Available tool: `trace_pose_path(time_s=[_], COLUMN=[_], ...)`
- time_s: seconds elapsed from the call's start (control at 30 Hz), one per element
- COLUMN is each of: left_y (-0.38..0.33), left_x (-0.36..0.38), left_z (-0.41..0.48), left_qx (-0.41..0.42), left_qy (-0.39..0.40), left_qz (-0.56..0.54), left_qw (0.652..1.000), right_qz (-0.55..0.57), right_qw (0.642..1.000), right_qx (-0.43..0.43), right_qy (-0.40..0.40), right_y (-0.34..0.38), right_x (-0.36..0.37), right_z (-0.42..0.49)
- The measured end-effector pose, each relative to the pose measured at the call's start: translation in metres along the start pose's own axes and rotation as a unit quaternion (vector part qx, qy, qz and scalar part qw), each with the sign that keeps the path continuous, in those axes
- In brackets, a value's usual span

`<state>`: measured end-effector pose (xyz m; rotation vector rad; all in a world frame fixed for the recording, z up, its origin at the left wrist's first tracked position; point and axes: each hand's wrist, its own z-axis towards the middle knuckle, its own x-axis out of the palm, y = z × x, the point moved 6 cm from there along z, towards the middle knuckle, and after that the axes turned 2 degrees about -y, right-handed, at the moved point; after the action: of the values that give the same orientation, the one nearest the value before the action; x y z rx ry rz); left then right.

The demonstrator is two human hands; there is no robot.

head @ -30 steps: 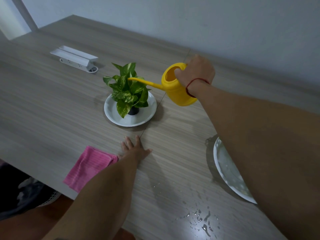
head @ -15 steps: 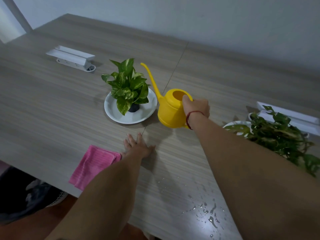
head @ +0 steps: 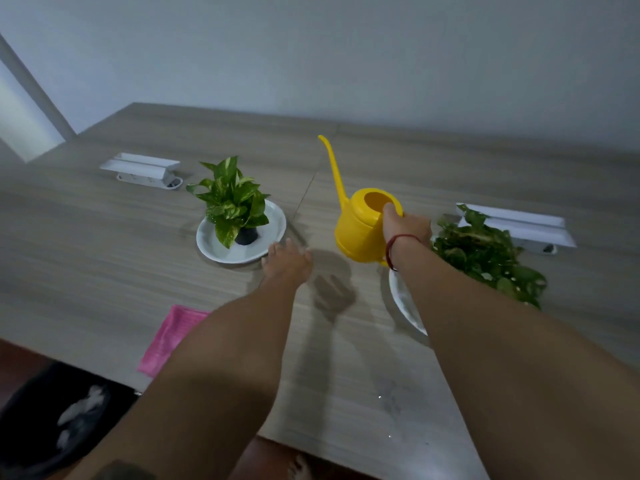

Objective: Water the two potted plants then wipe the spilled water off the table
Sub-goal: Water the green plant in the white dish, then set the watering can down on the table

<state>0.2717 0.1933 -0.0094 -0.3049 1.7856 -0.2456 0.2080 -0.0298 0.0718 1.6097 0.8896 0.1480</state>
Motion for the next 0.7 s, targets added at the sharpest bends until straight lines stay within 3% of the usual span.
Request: trace_pose_path(time_s=[0.33,0.53,0.7], left_y=[-0.159,-0.213,-0.227], left_x=[0.023,0.088,0.158], left_z=[-0.15,-0.233,-0.272], left_qx=[0.101,0.125,0.13], left_qy=[-0.053,-0.036,-0.003], left_qz=[-0.035,-0.061,-0.051], left_qw=[0.993,0.99,0.99], right_qz=[0.019,-0.002,-0.001], right_qw=[0.994,0.982,0.976], right_qx=[-0.042,-0.02,0.036], right_qy=[-0.104,-0.188,-0.215], right_y=[-0.009,-0.082,-0.165], right_x=[-0.236,-0.355,-0.404], right_z=[-0.008,-0.006,0.005])
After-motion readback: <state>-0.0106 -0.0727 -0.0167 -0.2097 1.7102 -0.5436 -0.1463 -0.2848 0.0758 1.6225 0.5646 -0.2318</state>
